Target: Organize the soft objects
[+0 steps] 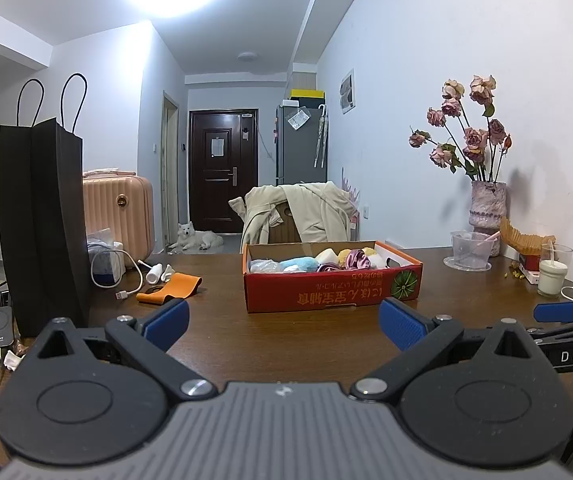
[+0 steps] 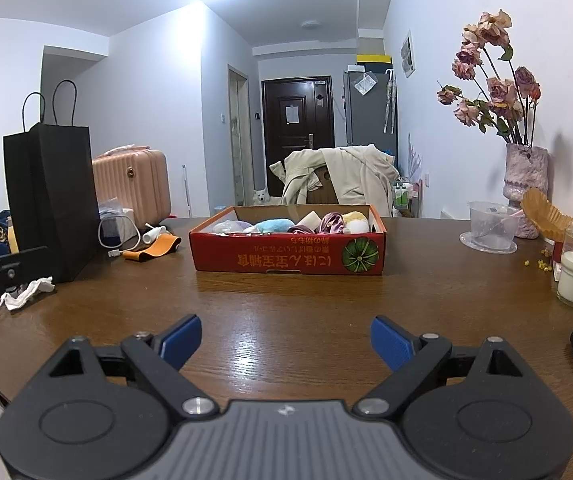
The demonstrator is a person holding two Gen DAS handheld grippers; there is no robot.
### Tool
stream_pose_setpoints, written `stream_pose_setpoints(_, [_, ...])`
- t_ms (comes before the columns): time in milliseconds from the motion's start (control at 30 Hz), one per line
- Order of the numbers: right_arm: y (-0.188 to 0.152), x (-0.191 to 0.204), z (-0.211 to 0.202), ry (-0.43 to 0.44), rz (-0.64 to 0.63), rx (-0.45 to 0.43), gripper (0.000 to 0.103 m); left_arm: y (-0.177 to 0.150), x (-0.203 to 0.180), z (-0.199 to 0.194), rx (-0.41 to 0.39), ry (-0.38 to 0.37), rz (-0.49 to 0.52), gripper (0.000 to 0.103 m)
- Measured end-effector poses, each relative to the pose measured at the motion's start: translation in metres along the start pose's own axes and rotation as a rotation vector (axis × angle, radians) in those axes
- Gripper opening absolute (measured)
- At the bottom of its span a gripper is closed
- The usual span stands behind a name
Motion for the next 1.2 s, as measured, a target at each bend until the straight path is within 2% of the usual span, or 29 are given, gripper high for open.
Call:
stream_pose_setpoints(333, [0.006,0.003,-0.008,0.005,-0.016,-0.031,0.092,0.008,0.002,-0.007,-0.026,-0.001,-0.002,0.103])
stream_pose_setpoints(433, [0.008,0.004,-0.011,0.008,-0.018,-0.043,0.099,0.012,0.002,-0.011,-0.043,-0.006,0.003,0.103])
stream_pose_setpoints(1200, [0.014,0.005,-0.014,0.016,-0.020,-0.062,0.099,0.015,0.003,-0.013,-0.066,0.004,0.005,0.103])
Point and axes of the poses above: each gripper's, at about its wrist camera, not at the fingertips, and z roughly the way its jaws point, x to its left, y to its top, the point moved 9 cm from there along z, roughly the way its jaws point, and after that the axes turned 3 degrees about z, right-handed, at the moved point
